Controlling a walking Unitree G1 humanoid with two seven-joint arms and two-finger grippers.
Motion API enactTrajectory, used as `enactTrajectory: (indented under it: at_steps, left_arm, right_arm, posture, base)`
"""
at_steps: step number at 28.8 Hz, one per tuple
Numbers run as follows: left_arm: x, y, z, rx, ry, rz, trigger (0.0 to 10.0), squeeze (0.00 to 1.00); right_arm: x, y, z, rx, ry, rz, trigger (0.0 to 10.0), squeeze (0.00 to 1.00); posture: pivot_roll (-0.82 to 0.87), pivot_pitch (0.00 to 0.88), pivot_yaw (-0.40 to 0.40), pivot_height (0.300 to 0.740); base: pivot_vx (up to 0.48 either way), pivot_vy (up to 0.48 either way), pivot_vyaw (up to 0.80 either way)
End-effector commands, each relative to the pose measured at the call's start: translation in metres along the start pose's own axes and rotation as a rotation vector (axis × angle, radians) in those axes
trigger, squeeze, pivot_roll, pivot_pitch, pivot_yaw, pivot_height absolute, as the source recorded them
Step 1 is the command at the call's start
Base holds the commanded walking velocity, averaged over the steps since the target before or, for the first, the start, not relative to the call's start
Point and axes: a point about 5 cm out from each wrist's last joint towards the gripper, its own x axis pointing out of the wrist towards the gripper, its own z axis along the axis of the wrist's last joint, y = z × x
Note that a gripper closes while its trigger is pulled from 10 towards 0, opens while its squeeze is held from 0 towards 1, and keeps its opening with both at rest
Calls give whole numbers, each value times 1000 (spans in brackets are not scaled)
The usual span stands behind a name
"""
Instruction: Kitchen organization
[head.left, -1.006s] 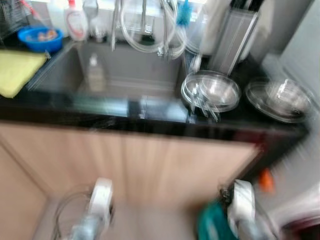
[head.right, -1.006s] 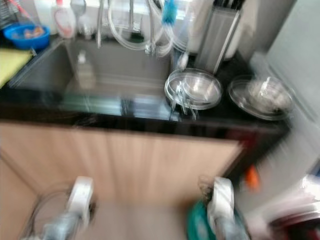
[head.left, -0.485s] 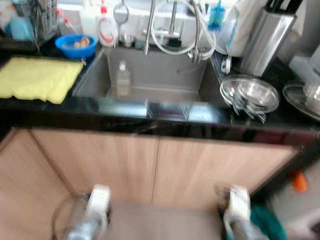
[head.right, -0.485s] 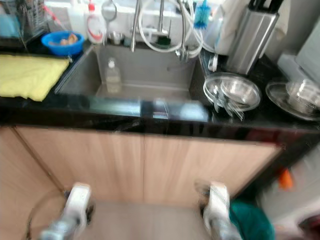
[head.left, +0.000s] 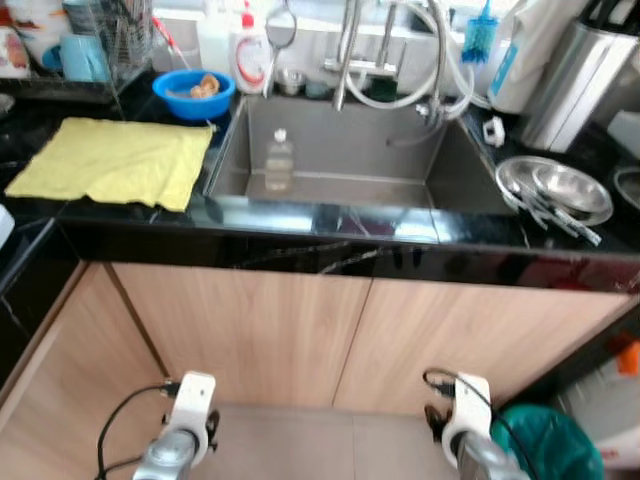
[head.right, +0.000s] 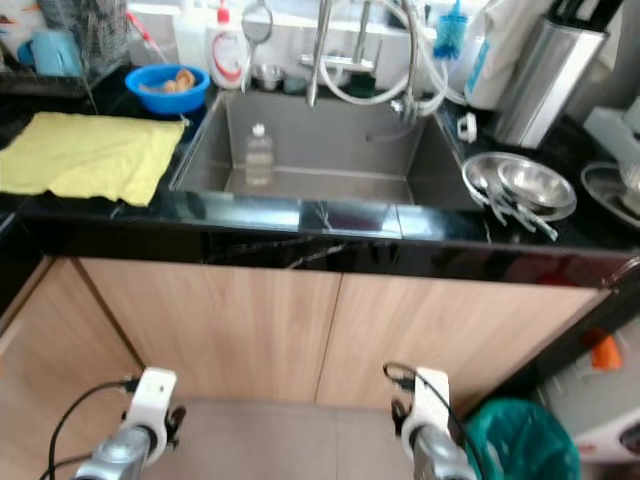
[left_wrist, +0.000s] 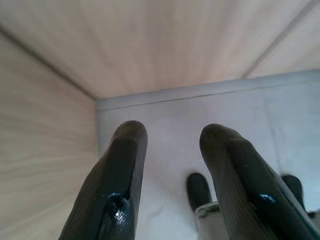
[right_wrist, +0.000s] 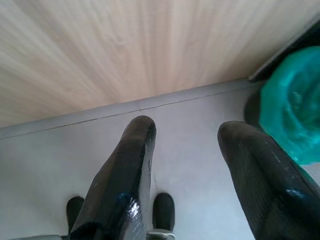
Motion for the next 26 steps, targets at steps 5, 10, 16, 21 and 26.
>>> enactTrajectory:
  at_steps: [5, 10, 16, 21, 26]
  left_arm:
    - [0, -2, 1, 35, -1, -11, 10000, 0]
    - [0, -2, 0, 48, 3, -9, 10000, 0]
    - [0, -3, -1, 53, 6, -8, 10000, 0]
    - [0, -3, -1, 53, 7, -2, 10000, 0]
    - [0, -3, -2, 50, 10, -2, 10000, 0]
  right_arm:
    - [0, -7, 4, -21, -11, -18, 10000, 0]
    - [0, -6, 2, 10, -9, -19, 10000, 0]
    - [0, -7, 2, -3, -8, -14, 10000, 0]
    - [-1, -7, 2, -11, -5, -14, 10000, 0]
    - [-1, -7, 2, -13, -4, -14, 10000, 0]
  posture:
    - [123, 0, -100, 740]
    - [122, 0, -96, 740]
    - [122, 0, -97, 740]
    - [122, 0, -98, 740]
    - [122, 0, -99, 740]
  base:
    - [0, 0, 0]
    - [0, -158, 0]
    - [0, -449, 0]
    - [0, -51, 0]
    - [0, 0, 0]
